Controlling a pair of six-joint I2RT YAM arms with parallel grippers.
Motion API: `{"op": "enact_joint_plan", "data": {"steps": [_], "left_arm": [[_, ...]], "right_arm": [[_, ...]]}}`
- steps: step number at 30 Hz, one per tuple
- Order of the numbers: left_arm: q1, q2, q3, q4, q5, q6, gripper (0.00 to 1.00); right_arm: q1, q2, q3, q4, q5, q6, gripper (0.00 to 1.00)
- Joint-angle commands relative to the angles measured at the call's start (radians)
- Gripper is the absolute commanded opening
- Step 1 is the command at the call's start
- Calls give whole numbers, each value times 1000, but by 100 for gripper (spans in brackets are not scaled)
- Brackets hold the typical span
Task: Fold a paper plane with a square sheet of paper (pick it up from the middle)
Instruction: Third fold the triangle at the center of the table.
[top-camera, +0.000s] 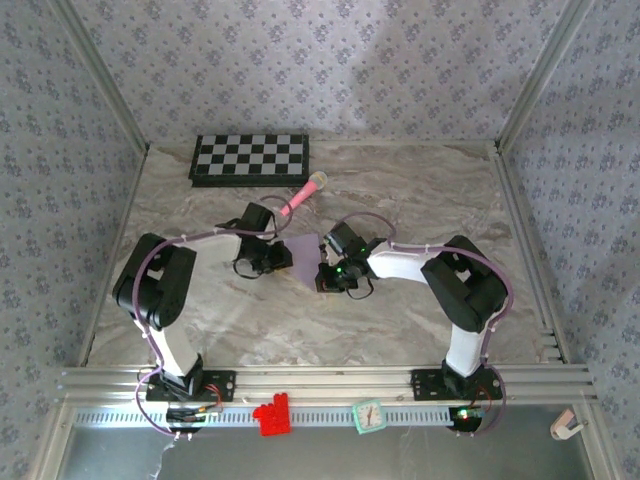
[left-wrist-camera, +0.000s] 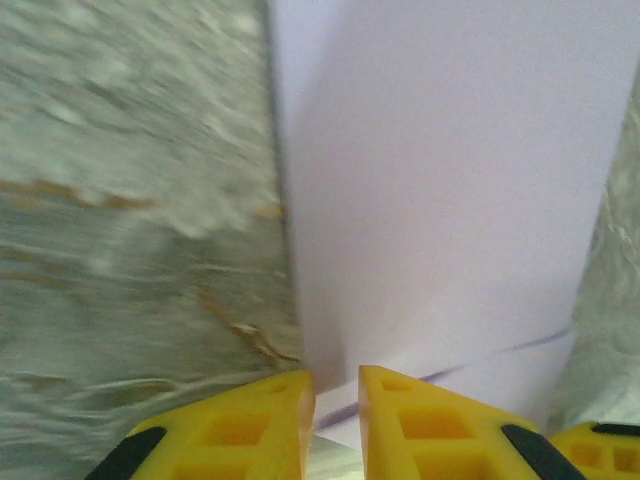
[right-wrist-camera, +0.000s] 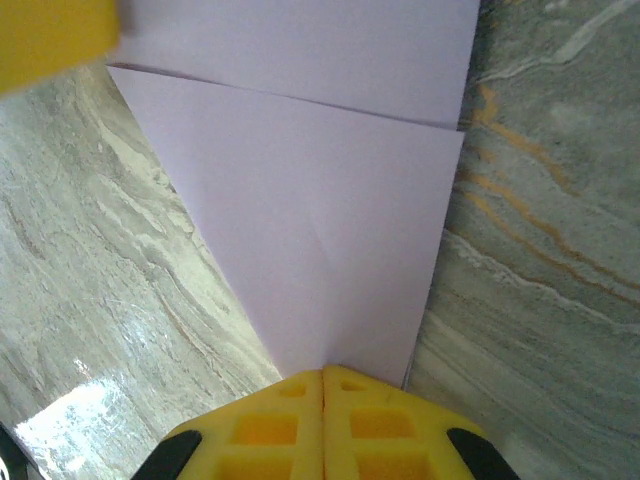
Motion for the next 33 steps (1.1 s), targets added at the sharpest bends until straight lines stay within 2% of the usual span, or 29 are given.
{"op": "enact_joint_plan", "data": {"steps": [1,8,15,21,33], "left_arm": [[12,-68,19,-38,-79,16,21],[-72,-156,-42,58,-10,-129,20],[-124,-58,-8,110,89,-141,16],[-126,19,38,37,6,-113,11],[-118,68,-12,14,-50,-99,4]], "right_arm": [[-16,51,-37,-158,67,11,7],[-39,38,-44,-112,33,59,7],[-57,35,-57,-86,5,77,8],[-68,13,-77,-57,-6,82,9],[-72,-61,-4,14,-91,-20,12]]}}
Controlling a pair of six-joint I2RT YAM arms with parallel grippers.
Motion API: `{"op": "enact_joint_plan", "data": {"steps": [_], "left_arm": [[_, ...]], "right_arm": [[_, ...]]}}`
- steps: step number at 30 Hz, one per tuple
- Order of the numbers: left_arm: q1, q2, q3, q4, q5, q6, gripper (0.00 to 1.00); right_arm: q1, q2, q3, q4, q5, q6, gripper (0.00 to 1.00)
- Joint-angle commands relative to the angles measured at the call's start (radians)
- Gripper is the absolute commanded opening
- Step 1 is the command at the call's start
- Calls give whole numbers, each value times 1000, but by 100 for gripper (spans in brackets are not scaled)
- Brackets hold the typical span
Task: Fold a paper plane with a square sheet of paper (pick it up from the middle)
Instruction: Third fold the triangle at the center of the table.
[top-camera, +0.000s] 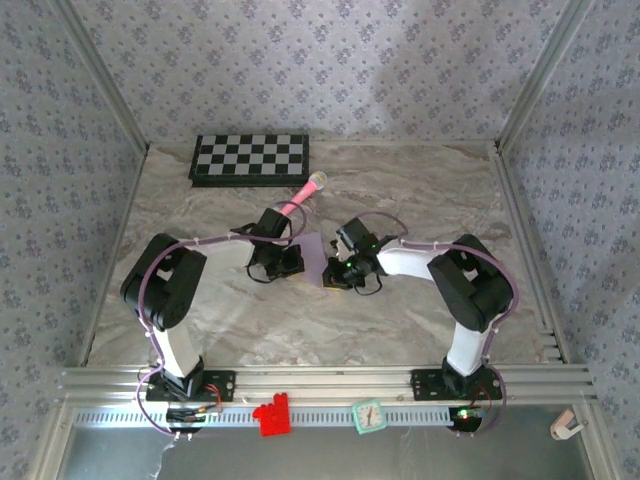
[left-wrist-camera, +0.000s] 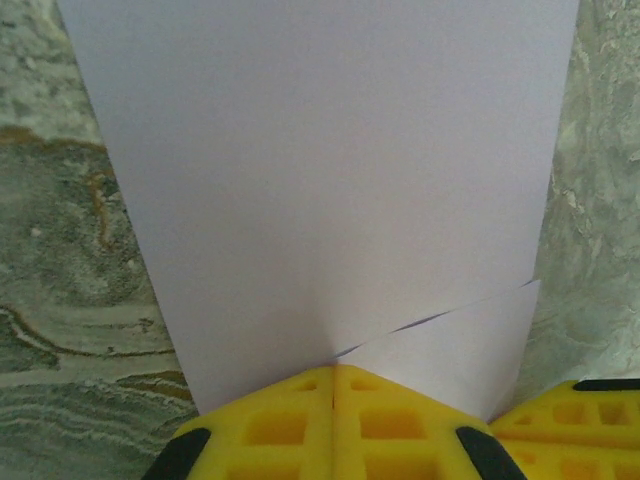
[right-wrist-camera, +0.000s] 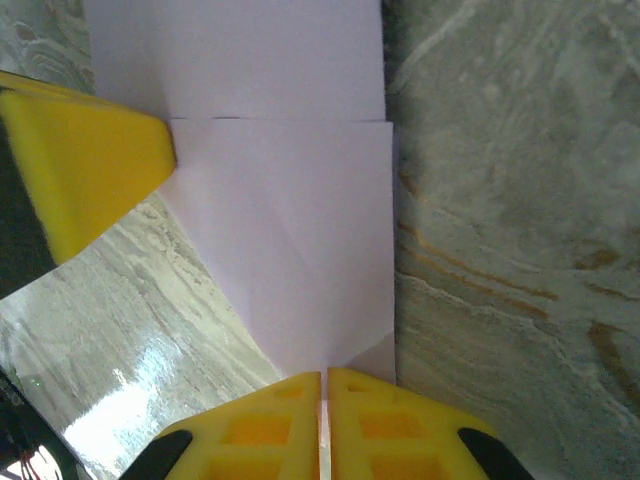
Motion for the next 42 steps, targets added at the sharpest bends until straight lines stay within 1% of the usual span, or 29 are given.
{"op": "enact_joint_plan", "data": {"steps": [1,4,8,15,25,29,35,42], "left_arm": [[4,44,-13,-50,-54,24,4],[4,51,-3,-67,-56,21,2],[3,54,0,-81,-57,16,1],[5,56,-2,-88,-55,4,0],[3,66,-10,-92,-62,-4,0],[4,66,-17,-99,-73,-5,0],[5,62,-22,-96,-77,-14,0],[4,68,-19,-93,-75,-20,0]], "right_arm": [[7,-28,49,-21,-14,-64,12],[16,14,96,-38,-13,-72,11],[27,78,136,-44,-10,-55,7],[39,140,188,-39,-39,-58,0],[38,176,197,-32,-55,-58,0],[37,153,179,-27,-67,-66,0],[34,88,141,29,-86,-63,0],[38,132,146,27,-106,-60,0]]}}
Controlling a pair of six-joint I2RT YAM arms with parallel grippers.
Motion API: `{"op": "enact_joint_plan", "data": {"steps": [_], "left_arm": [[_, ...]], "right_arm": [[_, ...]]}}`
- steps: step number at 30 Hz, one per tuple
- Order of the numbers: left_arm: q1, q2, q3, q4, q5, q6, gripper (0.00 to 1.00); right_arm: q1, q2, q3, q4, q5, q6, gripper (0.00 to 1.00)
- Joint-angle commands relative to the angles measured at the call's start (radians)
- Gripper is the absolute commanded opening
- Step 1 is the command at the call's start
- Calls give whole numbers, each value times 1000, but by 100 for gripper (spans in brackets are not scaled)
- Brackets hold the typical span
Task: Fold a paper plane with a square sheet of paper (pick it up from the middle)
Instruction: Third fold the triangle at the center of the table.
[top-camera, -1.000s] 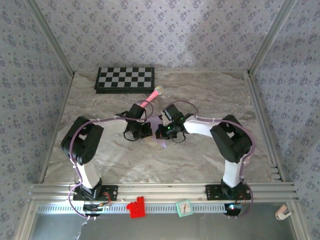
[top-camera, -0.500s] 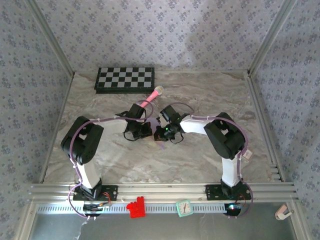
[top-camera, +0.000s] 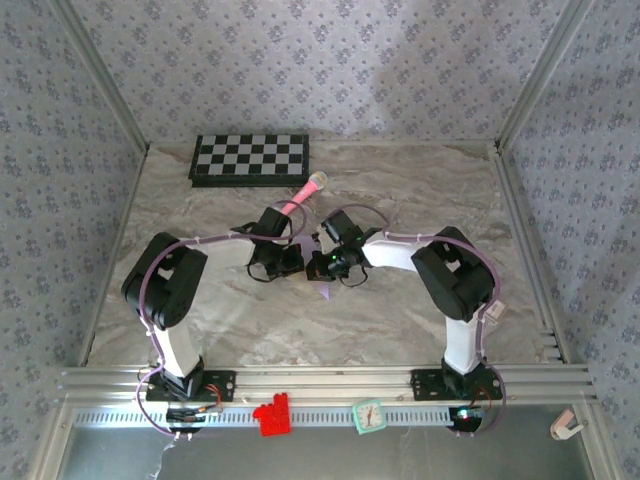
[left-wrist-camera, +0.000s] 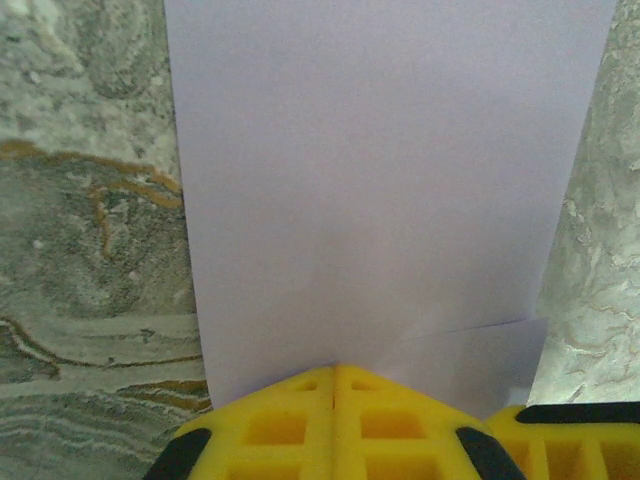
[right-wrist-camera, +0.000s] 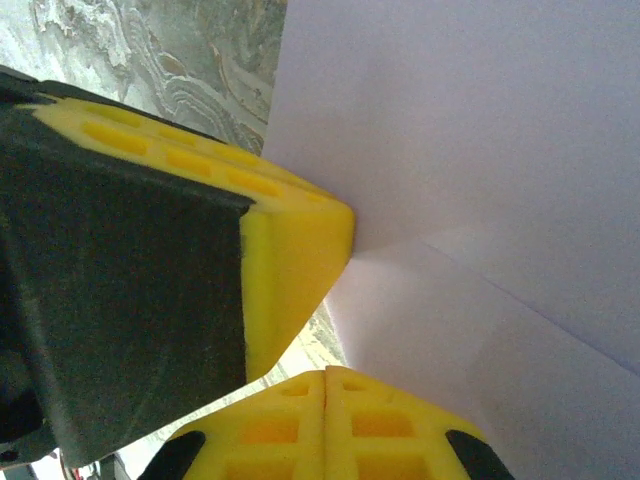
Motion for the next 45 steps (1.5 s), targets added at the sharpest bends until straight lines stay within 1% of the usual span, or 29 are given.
{"op": "enact_joint_plan", "data": {"steps": [1,9,13,19,24,29,32,34,36,39,42,45], "left_arm": [[4,57,-31,-84,-74,-12,0],[6,59,-38,-84,-80,-22,0],[7,67,-38,-100,-102,-23,0],[23,79,-47,-113,-121,-15,0],[26,82,-40,-115,-111,-10,0],[26,66,-12,-112,-69,-11,0],[26,20,25,-113,-15,-25,1],[26,-29,61,-112,17,-49,9],[28,-72,93,-110,32,-77,18],[32,-121,123,-105,30,-123,30],[53,-167,90,-86,19,-174,39],[92,-200,23,-40,40,-216,46]], "right_arm": [[6,19,-3,-5,-22,-17,0],[10,62,0,-76,-1,-36,0],[10,42,-39,-103,20,-42,0],[9,-60,-132,-133,18,-59,1],[7,-137,-199,-177,26,-75,1],[-6,-194,-241,-180,52,-71,2],[-8,-255,-232,-141,68,-61,3],[-6,-303,-223,-113,102,-54,6],[-5,-332,-217,-92,159,-48,10],[-3,-334,-199,-40,193,-44,15],[5,-288,-147,-23,176,-49,17],[13,-224,-94,-19,176,-49,18]]}}
